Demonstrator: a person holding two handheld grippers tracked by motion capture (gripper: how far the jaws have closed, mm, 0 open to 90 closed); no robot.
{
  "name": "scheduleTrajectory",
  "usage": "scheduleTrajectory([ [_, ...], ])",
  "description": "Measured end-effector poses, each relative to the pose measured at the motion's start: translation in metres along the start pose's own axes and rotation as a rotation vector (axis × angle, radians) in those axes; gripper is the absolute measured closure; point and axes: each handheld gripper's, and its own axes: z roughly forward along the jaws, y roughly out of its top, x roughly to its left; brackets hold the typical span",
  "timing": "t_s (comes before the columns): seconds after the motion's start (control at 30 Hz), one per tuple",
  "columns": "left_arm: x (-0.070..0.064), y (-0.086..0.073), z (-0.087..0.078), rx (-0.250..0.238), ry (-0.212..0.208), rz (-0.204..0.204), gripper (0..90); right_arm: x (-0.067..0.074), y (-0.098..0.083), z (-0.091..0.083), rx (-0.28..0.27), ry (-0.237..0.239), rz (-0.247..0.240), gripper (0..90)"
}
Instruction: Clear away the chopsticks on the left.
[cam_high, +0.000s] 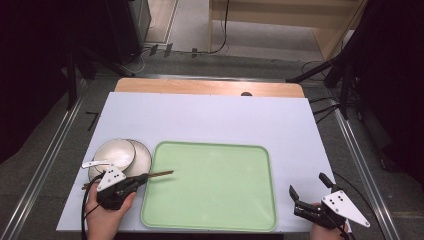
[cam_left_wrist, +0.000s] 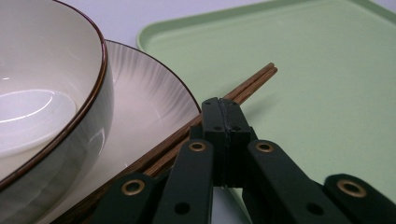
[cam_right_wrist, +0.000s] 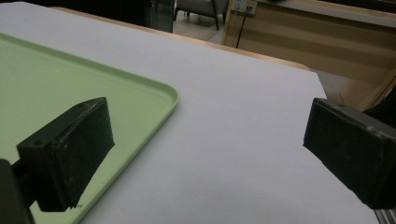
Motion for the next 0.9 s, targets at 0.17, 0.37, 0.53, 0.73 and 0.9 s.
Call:
scheduleTrajectory([
  [0.17,0.000,0.003,0.003,0.000,0.038,-0.008,90.0,0.001,0.000,0.000,0.002,0.002,-0.008,1.6],
  [0.37,-0.001,0.007,0.007,0.010,0.068,-0.007,90.0,0.001,0.000,0.001,0.003,0.001,-0.009,1.6],
  [0.53,0.000,0.011,0.014,0.017,0.101,-0.012,90.0,0.001,-0.001,0.001,0.006,0.001,-0.006,1.6],
  [0.73,0.002,0.018,0.025,0.042,0.147,-0.021,90.0,0.002,-0.001,0.001,0.008,0.005,-0.010,1.6],
  [0.9,0.000,0.020,0.028,0.059,0.177,-0.008,89.7,0.002,-0.001,0.002,0.011,0.003,-0.008,1.6],
])
